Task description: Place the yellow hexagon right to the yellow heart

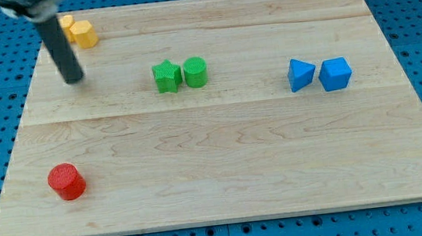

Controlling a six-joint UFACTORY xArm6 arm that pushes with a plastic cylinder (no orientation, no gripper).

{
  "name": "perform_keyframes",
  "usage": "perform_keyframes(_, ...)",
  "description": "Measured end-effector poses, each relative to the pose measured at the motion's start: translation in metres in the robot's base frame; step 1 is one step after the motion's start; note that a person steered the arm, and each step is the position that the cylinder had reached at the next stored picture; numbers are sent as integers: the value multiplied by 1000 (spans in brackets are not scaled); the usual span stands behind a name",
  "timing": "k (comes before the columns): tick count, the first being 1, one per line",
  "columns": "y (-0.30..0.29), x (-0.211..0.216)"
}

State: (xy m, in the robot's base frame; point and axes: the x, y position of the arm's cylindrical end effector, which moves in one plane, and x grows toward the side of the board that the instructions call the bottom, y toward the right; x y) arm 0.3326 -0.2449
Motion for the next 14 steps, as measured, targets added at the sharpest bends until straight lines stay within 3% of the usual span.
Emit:
perform_keyframes(1, -60, -34)
perform_keyframes(2, -60, -51)
perform_keyframes(3, -28, -102)
perform_keyframes(4, 23, -122)
perform_keyframes(7, 40, -47)
perform_keyframes(8, -12, -31)
perform_keyframes(9, 69, -54)
perform_keyframes(10, 187, -49)
perform_keyframes(11, 128, -13)
perform_keyframes(12, 130, 3)
perform_keyframes(13, 245, -6)
perform_keyframes(14, 281, -26)
